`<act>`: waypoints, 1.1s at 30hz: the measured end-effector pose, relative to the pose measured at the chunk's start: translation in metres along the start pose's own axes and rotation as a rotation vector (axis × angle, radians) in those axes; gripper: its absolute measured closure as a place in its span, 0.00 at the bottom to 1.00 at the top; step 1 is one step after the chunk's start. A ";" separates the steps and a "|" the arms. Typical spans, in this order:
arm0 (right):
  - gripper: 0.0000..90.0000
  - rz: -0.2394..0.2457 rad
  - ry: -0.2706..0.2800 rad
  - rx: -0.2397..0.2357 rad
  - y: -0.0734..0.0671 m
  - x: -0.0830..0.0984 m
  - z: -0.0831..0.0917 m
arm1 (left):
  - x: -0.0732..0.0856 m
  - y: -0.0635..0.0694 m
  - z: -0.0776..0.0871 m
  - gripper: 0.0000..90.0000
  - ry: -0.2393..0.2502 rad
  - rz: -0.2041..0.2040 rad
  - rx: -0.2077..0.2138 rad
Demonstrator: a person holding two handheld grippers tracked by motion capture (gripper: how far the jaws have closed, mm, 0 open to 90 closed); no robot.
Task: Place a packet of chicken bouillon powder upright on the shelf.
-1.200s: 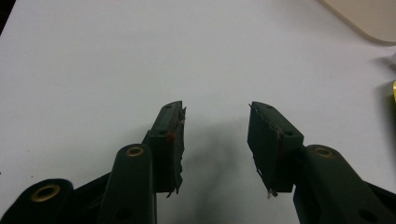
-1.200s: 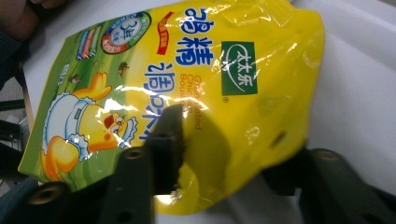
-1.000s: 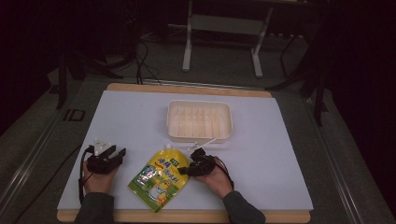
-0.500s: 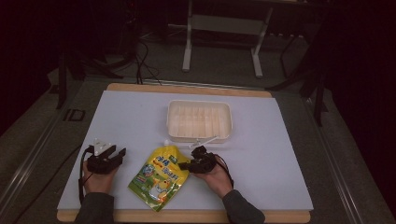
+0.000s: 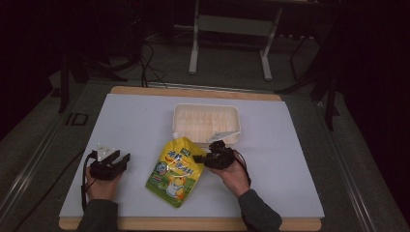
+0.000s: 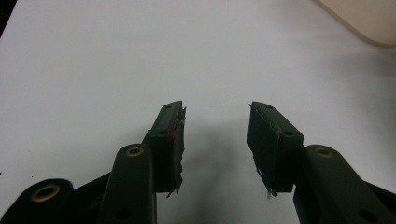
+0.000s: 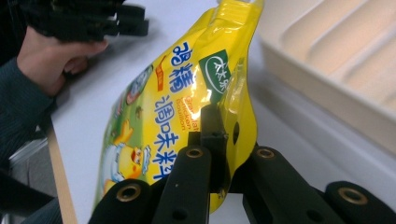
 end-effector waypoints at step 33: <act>1.00 -0.043 0.150 0.172 0.048 0.006 0.118 | 0.000 0.000 0.000 0.61 -0.001 0.001 -0.005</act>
Point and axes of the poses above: each handheld gripper's, and its own axes: z roughly backward along the jaws, x roughly out of its underside, y roughly to its right, the point moved 3 cm from there along -z, roughly forward along the jaws, and after that the axes turned 2 degrees about -y, right-handed, at the moved point
